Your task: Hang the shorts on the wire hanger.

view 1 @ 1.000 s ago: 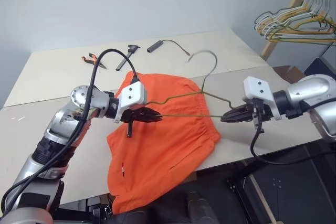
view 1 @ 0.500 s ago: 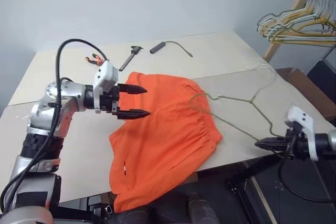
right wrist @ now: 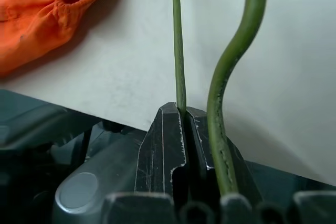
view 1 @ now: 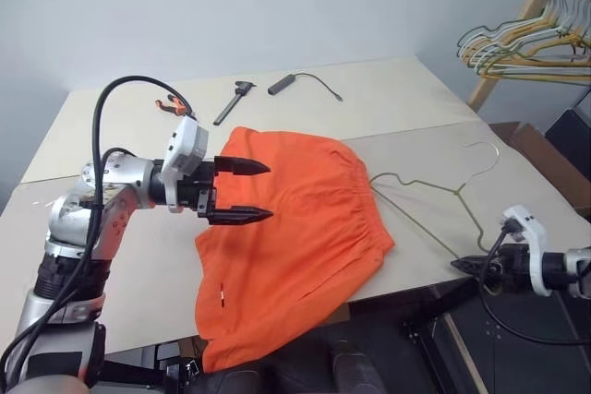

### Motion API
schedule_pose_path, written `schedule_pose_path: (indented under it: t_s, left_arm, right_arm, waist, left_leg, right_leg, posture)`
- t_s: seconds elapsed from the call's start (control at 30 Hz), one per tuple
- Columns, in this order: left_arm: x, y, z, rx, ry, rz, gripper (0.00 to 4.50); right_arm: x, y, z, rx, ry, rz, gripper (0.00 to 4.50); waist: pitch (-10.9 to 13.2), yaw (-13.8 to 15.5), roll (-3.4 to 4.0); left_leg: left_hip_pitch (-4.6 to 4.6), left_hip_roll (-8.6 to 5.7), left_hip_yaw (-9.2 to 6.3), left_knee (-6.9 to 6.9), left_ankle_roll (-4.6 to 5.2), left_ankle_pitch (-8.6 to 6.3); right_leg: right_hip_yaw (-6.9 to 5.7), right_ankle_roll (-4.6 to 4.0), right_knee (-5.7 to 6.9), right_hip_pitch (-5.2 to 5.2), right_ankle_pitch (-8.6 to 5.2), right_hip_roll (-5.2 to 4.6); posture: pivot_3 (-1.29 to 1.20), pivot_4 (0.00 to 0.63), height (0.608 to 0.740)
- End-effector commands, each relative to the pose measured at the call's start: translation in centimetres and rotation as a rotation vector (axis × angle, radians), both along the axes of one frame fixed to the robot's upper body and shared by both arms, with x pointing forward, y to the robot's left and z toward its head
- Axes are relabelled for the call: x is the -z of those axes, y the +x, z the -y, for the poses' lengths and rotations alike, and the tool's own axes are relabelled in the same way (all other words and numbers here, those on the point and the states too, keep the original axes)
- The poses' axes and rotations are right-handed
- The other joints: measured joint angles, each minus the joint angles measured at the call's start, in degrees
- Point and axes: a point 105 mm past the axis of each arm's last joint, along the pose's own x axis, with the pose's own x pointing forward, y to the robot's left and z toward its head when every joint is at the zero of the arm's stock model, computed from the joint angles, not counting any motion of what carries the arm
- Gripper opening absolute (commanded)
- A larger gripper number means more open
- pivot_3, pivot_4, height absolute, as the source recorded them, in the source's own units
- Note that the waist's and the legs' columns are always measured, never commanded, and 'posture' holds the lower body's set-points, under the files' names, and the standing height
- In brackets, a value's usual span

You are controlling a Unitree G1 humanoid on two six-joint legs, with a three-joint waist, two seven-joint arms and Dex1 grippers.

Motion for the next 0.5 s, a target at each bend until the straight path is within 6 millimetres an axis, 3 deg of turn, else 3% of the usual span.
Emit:
schedule_pose_path:
  t_s: [0.03, 0.33, 0.5]
  left_arm:
    - [-1.2, -0.5, -0.1, 0.007, -0.008, 0.040, 4.46]
    - [-0.9, -0.9, -0.3, 0.007, 0.000, 0.032, 4.46]
    - [-0.8, -1.0, -0.2, 0.015, 0.008, 0.036, 4.46]
  right_arm:
    - [-1.8, 0.0, -0.8, -0.053, 0.046, 0.035, 0.00]
    - [-2.6, -3.5, -2.2, -0.222, 0.126, -0.053, 0.00]
    - [-1.5, -1.8, -2.2, -0.162, 0.105, -0.063, 0.00]
  waist:
    - [0.0, 0.0, 0.00]
    - [0.0, 0.5, -0.01]
    - [0.0, 0.4, -0.04]
  left_leg:
    - [0.00, 0.00, 0.00, 0.00, 0.00, 0.00]
    - [0.00, 0.02, 0.02, 0.00, 0.04, -0.03]
    - [0.15, 0.06, 0.18, 0.00, 0.04, -0.03]
  right_leg:
    - [0.00, 0.00, 0.00, 0.00, 0.00, 0.01]
    - [0.00, 0.04, -0.04, 0.02, -0.02, 0.03]
    - [0.04, 0.06, -0.06, 0.11, 0.00, 0.04]
  posture:
    - [-0.14, 0.078, 0.740]
    - [-0.14, 0.090, 0.740]
    - [-0.14, 0.087, 0.740]
